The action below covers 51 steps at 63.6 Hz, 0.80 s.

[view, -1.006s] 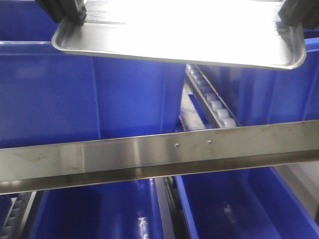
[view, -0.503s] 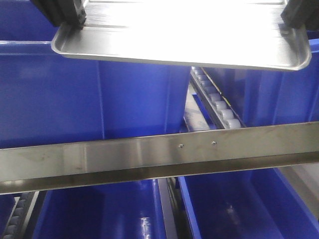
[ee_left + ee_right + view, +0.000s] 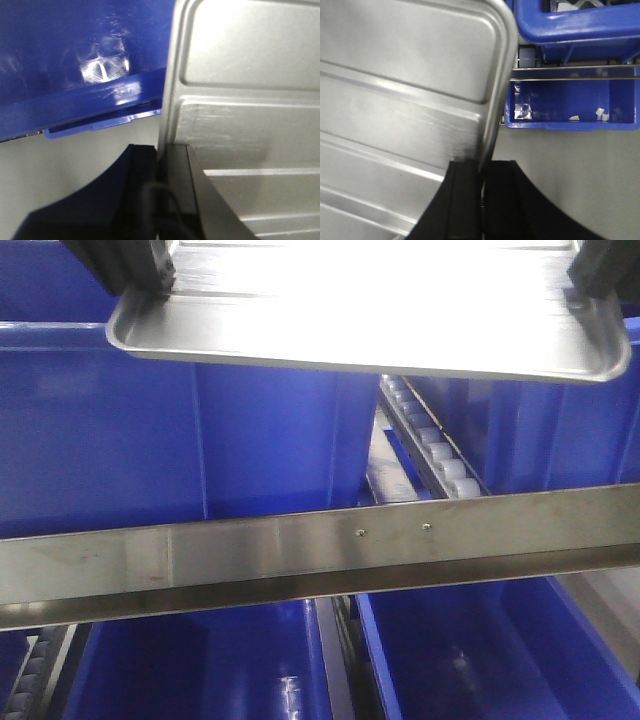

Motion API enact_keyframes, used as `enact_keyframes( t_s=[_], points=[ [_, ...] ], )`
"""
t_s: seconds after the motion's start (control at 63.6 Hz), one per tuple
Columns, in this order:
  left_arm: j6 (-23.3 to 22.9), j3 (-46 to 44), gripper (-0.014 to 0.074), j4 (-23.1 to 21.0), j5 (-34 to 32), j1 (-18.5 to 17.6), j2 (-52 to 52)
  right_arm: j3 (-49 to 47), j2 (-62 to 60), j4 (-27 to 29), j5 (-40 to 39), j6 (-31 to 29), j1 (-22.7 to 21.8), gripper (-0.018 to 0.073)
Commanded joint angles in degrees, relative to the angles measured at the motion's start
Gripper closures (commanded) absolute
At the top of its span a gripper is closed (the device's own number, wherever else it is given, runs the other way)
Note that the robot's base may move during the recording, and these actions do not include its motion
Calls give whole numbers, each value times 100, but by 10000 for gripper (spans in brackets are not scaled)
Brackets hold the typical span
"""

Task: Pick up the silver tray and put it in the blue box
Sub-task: 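Position the held tray above the open blue bin, then lower the tray into the blue bin and open both grippers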

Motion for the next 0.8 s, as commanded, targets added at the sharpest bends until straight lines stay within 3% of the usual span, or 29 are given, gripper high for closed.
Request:
enact_keyframes(
  t_s=[0.0, 0.236, 0.44, 0.786],
  points=[
    [-105, -171, 701, 683, -10, 107, -299, -148, -159, -684, 326, -151, -77, 503],
    [-51, -461, 701, 721, 95, 107, -299, -441, -159, -679, 316, -370, -77, 503],
    [-14, -892, 701, 1184, 584, 107, -307, -1059, -101, -597, 310, -518, -77, 503],
    [98, -1024, 701, 1724, 889, 200, -516, -2431, 1044, 650, 175, -1296, -68, 503]
  ],
)
